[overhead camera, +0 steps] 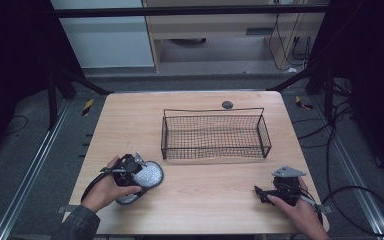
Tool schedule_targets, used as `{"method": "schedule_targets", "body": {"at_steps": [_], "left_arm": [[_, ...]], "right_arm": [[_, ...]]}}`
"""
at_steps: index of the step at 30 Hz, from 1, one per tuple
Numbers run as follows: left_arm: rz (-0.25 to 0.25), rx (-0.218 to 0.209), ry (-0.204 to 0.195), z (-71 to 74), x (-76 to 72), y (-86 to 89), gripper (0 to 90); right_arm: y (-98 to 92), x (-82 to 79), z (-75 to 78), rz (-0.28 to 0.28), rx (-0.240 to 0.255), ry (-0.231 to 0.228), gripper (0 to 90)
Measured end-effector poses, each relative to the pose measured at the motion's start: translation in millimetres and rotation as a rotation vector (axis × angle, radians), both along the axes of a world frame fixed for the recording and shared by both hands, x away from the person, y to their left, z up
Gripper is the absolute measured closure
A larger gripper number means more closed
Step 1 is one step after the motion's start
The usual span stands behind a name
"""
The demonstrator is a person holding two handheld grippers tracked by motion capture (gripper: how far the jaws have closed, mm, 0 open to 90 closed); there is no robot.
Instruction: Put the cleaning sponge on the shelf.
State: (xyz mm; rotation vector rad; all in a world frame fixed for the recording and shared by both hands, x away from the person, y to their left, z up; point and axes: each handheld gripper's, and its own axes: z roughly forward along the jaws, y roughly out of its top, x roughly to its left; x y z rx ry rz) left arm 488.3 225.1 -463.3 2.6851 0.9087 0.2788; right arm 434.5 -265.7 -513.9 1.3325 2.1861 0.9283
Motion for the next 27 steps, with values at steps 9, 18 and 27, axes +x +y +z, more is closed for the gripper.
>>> {"method": "schedule_targets", "body": {"at_steps": [9,18,27], "left_arm": [[-0.016,0.013,0.029,-8.2,3.5,0.8,3.8],[-0.007,0.011,0.043,-13.0,7.8,1.0,2.6],[0.030,-0.039,0.062,-17.5,11.5,5.7,2.2]], "right_arm": [[0.1,0.0,0.0,0.000,0.001,0.001,0.3],[0.1,0.0,0.0,0.000,0.001,0.001,0.3],[0.1,-0.1,0.0,-0.001,0.000,0.000,0.3]]}}
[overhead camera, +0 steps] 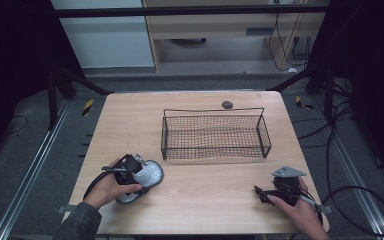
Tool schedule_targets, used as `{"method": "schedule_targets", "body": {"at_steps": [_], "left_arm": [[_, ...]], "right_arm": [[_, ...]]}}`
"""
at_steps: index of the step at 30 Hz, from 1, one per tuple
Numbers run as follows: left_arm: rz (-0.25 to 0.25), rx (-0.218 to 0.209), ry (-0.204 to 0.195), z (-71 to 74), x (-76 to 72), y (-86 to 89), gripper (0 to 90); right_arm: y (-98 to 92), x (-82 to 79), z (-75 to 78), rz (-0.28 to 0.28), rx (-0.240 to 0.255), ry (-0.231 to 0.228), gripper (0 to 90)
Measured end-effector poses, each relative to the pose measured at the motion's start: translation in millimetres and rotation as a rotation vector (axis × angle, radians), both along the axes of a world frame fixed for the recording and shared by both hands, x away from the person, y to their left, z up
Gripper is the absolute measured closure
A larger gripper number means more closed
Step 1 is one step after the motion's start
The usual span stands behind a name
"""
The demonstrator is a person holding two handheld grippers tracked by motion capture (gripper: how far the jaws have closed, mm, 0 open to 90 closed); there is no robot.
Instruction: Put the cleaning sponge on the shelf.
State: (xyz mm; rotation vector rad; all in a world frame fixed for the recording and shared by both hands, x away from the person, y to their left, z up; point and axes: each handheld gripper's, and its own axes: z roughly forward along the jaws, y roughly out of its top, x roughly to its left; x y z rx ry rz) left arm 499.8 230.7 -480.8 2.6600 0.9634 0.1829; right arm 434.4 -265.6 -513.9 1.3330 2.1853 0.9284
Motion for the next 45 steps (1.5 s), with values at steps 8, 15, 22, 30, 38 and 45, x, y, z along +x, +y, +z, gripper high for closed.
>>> {"method": "schedule_targets", "body": {"at_steps": [8,15,22,30,38,45], "left_arm": [[-0.007,-0.019,-0.046,11.1,-6.4,0.1,6.7],[-0.052,-0.027,-0.111,26.6,-17.9,-2.1,7.0],[-0.064,-0.048,-0.150,38.0,-28.1,-2.0,7.0],[-0.103,-0.053,-0.218,58.9,-33.0,-4.8,7.1],[-0.131,-0.041,-0.265,75.7,-27.6,-13.8,7.0],[-0.169,-0.022,-0.315,103.9,-24.4,-28.1,7.0]], "right_arm": [[0.0,0.0,0.0,0.000,0.000,0.000,0.3],[0.1,-0.1,0.0,-0.001,0.001,0.001,0.3],[0.1,-0.1,0.0,-0.001,0.001,0.001,0.3],[0.0,0.0,0.0,0.000,0.000,-0.001,0.3],[0.0,0.1,0.0,0.002,0.002,0.001,0.3],[-0.1,0.1,0.0,0.002,0.000,0.001,0.3]]}}
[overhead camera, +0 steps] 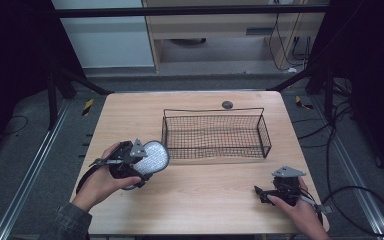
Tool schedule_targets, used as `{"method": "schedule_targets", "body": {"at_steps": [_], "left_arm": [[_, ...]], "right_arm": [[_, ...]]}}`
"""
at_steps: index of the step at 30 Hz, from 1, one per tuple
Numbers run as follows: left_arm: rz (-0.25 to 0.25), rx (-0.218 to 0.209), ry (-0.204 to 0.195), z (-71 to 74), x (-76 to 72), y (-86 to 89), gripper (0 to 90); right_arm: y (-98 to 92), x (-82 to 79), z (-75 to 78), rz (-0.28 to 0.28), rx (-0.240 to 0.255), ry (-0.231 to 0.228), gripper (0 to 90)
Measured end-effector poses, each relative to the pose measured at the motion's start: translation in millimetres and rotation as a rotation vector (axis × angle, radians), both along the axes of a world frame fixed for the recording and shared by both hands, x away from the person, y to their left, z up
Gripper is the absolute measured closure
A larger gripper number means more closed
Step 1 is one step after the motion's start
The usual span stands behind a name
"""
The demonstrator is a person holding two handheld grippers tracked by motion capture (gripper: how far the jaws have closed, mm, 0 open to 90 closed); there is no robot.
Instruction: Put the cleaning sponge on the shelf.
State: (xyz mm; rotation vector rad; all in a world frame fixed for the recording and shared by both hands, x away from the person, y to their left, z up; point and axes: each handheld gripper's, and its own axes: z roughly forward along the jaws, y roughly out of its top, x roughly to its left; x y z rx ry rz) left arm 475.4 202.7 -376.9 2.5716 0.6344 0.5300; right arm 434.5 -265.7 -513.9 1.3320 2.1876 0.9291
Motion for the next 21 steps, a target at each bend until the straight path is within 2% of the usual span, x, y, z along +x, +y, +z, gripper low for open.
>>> {"method": "schedule_targets", "body": {"at_steps": [5,6,8,10,14,21], "left_arm": [[-0.030,0.032,-0.039,18.9,10.3,-12.7,7.1],[-0.030,0.032,-0.039,18.9,10.3,-12.7,7.1],[-0.041,0.052,-0.059,28.6,21.2,-19.4,7.1],[-0.047,0.050,-0.072,33.8,28.8,-23.5,7.1],[-0.050,0.043,-0.105,41.2,44.3,-31.7,7.1],[-0.068,0.052,-0.121,46.8,63.4,-47.0,7.1]], "right_arm": [[0.0,0.1,0.0,0.002,0.001,-0.001,0.3],[0.0,0.1,0.0,0.002,0.001,-0.001,0.3],[0.0,0.0,0.0,0.000,0.000,0.000,0.3],[0.0,0.0,0.0,0.000,0.000,0.000,0.3],[0.1,0.0,0.0,-0.001,0.000,0.000,0.3],[0.0,0.0,0.0,0.000,0.000,0.000,0.3]]}}
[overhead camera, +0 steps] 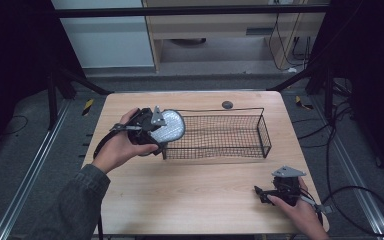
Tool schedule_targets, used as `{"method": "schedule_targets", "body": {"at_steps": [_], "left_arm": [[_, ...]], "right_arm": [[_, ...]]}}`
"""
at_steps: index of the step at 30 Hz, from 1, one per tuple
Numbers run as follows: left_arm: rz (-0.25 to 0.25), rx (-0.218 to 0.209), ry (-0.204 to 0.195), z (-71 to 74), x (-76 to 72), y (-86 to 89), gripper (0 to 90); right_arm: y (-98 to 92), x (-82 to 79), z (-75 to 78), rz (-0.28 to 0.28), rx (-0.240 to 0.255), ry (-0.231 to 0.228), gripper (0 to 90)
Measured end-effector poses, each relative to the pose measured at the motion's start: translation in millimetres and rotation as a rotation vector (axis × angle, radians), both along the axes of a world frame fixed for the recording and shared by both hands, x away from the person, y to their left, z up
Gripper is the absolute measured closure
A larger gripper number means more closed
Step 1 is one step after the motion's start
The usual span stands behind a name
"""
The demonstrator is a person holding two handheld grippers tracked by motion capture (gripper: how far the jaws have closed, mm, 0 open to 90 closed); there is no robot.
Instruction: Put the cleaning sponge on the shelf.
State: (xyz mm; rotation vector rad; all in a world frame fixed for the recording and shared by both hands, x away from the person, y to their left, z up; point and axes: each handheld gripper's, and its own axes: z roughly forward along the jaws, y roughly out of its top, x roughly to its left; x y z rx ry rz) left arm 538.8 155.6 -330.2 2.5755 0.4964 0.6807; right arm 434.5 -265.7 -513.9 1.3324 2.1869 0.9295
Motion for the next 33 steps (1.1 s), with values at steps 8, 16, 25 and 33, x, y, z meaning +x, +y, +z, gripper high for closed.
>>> {"method": "schedule_targets", "body": {"at_steps": [8,16,25,33], "left_arm": [[-0.027,0.001,-0.001,-1.2,17.2,-19.5,7.1],[-0.044,0.029,-0.001,1.5,23.7,-38.4,7.4],[-0.083,0.042,-0.035,12.2,22.1,-58.4,8.1],[-0.101,0.061,-0.042,12.8,28.0,-68.7,8.6]], "right_arm": [[0.2,0.1,0.0,-0.002,0.001,-0.001,0.3],[0.3,0.0,0.0,-0.004,0.000,-0.001,0.3],[0.3,0.0,0.0,-0.003,0.000,-0.002,0.3],[0.4,0.0,0.0,-0.004,0.001,0.000,0.3]]}}
